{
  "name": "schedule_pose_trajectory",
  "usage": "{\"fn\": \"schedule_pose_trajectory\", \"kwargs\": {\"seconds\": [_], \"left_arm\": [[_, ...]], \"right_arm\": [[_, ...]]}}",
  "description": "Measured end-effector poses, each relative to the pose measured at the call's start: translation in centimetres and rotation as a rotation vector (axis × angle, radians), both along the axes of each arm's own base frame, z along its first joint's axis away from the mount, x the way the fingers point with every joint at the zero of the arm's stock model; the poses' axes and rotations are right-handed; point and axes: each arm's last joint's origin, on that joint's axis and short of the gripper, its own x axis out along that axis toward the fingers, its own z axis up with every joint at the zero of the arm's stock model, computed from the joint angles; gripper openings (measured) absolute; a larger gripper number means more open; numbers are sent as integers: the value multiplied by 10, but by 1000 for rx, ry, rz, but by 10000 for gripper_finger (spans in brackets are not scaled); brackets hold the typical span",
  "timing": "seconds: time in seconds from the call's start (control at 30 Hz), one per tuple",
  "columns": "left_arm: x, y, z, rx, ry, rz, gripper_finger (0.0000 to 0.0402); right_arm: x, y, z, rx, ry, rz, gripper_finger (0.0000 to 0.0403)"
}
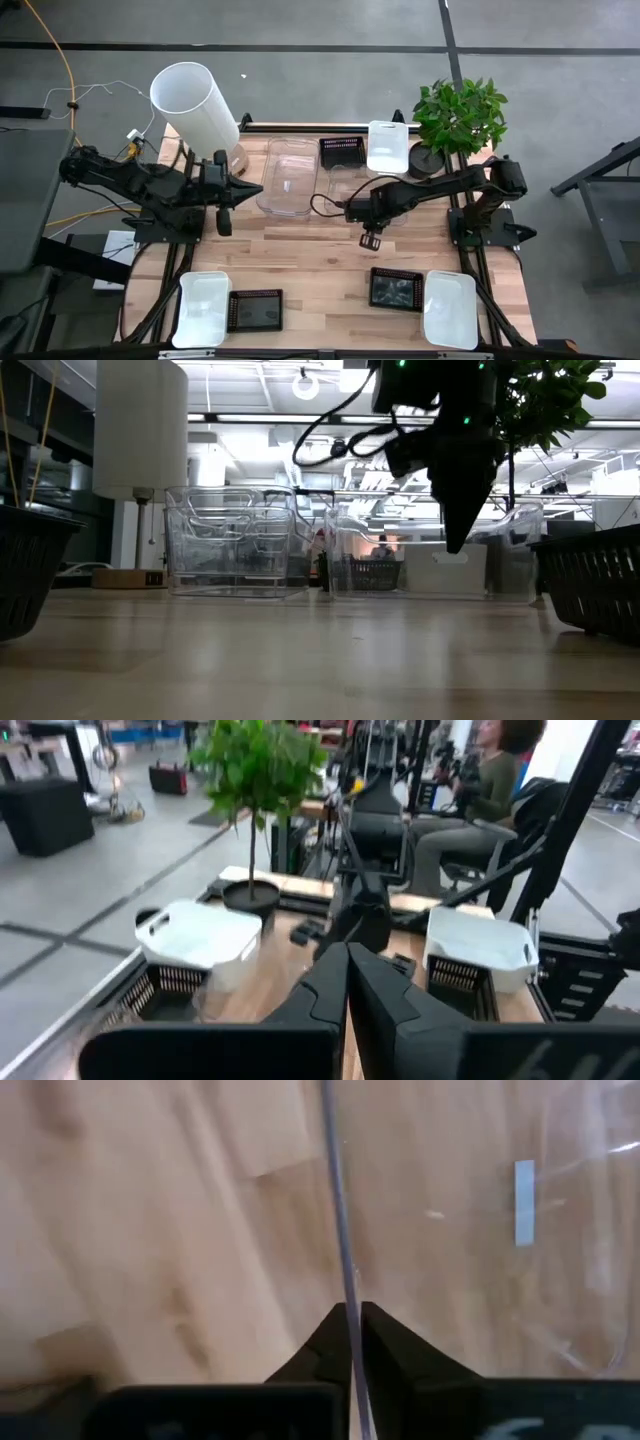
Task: Stack baskets by color
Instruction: Stack the right transparent bin on top of the left transparent bins
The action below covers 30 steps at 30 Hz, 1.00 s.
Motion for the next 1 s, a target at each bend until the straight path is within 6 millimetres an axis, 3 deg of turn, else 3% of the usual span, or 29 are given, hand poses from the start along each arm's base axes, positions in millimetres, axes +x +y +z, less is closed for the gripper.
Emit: {"fn": "schedule_pose_trajectory", "kwargs": {"seconds": [0.17, 0.37, 0.57, 0.77, 1.0], "left_arm": [[-7, 2, 20, 38, -46, 5, 0], [-14, 3, 41, 82, -164, -21, 0], [-22, 2, 62, 106, -372, -127, 0], [-32, 1, 76, 109, -526, -229, 0], [-35, 1, 80, 104, -568, -235, 0]], "right_arm": [[-10, 10, 43, 40, -143, -6, 2], [-19, 19, 120, 64, -410, 41, 1], [-2, 16, 189, -162, -591, 235, 0], [36, 6, 207, -504, -514, 805, 0], [80, -25, 194, -752, -326, 1187, 0]]}}
